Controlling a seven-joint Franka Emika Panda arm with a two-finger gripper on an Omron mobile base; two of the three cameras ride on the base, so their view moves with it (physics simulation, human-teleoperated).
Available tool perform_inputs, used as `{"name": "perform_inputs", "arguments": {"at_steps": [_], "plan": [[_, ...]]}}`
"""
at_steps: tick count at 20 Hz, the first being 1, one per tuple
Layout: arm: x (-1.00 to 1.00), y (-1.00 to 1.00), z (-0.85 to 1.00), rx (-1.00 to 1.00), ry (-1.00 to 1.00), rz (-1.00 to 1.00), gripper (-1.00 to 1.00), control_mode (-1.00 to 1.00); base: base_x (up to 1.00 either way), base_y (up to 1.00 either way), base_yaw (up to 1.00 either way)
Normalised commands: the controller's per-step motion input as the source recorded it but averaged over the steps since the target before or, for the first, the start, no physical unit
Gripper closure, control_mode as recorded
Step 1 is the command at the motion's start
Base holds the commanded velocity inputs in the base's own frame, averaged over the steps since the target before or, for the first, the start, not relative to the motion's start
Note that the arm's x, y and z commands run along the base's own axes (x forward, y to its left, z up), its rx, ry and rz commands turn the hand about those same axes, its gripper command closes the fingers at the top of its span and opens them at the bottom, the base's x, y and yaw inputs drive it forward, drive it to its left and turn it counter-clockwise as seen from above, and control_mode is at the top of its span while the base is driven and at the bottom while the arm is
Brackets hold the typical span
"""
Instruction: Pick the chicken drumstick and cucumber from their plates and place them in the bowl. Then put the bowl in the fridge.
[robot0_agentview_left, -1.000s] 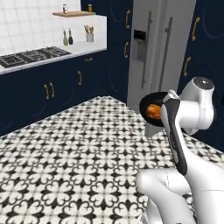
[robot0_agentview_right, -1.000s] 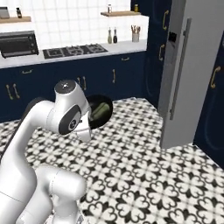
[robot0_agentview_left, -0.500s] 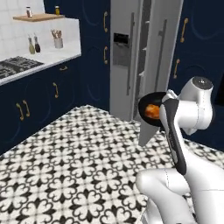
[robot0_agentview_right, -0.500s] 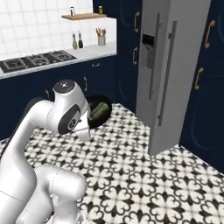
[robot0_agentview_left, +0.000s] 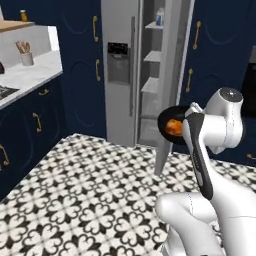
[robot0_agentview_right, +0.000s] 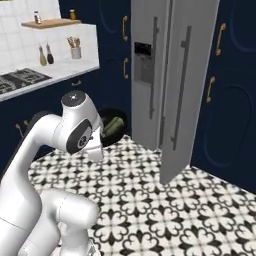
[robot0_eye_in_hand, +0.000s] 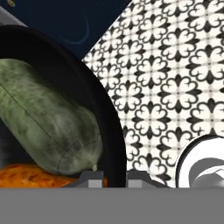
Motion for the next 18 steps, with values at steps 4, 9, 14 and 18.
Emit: {"name": "perform_inputs", "arguments": {"at_steps": [4,9,14,18], "plan": [[0.00,0.00,0.00,0.00,0.00,0.00,1.00,1.00,0.80,1.00,-0.48],[0.00,0.00,0.00,0.00,0.00,0.00,1.00,1.00,0.78,1.00,-0.48],[0.00,0.00,0.00,0.00,0.00,0.00,1.00,1.00,0.92,1.00,-0.47],[0.00,0.00,0.00,0.00,0.00,0.00,1.00,1.00,0.98,0.76,-0.36]]}}
